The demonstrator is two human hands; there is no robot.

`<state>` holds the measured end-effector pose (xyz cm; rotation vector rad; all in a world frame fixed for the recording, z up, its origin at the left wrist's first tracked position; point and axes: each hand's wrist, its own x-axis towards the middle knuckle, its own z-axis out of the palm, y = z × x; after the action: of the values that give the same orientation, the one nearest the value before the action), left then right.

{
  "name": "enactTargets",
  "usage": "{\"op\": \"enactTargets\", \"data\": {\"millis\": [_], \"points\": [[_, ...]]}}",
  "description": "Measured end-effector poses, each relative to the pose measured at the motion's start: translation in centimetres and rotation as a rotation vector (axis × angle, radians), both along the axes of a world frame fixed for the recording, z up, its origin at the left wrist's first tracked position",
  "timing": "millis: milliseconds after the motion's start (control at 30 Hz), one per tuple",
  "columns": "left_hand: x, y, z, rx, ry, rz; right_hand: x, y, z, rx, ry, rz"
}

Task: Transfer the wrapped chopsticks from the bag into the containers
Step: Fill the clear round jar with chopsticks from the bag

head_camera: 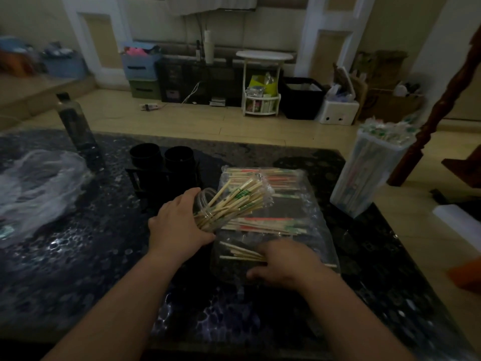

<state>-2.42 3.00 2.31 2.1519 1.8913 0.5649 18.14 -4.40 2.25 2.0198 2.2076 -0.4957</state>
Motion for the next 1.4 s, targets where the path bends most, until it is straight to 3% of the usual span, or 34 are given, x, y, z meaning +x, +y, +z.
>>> {"op": "enactTargets", "data": {"millis": [133, 433, 567, 667, 1000, 1100, 1233, 1400], "points": [[-0.2, 0.1, -0.1, -0.007, 0.006, -0.004, -0.4, -0.5, 3.4, 0.096, -0.013, 0.073], [-0.5, 0.0, -0.3, -0.023, -0.006, -0.016, -0.3, -0.6, 5.0, 0.777, -0.091, 0.053], [-0.5, 0.1, -0.3, 0.0, -0.028, -0.041, 0.6, -0.4, 3.8, 1.229, 0.121, 0.164], [-0.5, 0.0, -0.3, 0.002, -0.016, -0.043, 0.7, 0.0, 3.5, 1.368, 0.109, 0.073], [-0.5, 0.0, -0.6, 0.037, 0.064, -0.054, 0.0, 0.7, 4.3, 1.308, 0.676, -0.252], [-0.4, 0.0, -0.6, 0.042, 0.068, -0.064, -0.2, 0.9, 4.8, 1.306, 0.796, -0.257], [-0.3, 0.0, -0.8, 0.061, 0.053, -0.094, -1.3, 0.7, 5.3, 1.019, 1.189, -0.388], [-0.2, -0.2, -0.8, 0.112, 0.066, -0.152, -1.6, 0.8, 5.3, 0.838, 1.326, -0.466]]}}
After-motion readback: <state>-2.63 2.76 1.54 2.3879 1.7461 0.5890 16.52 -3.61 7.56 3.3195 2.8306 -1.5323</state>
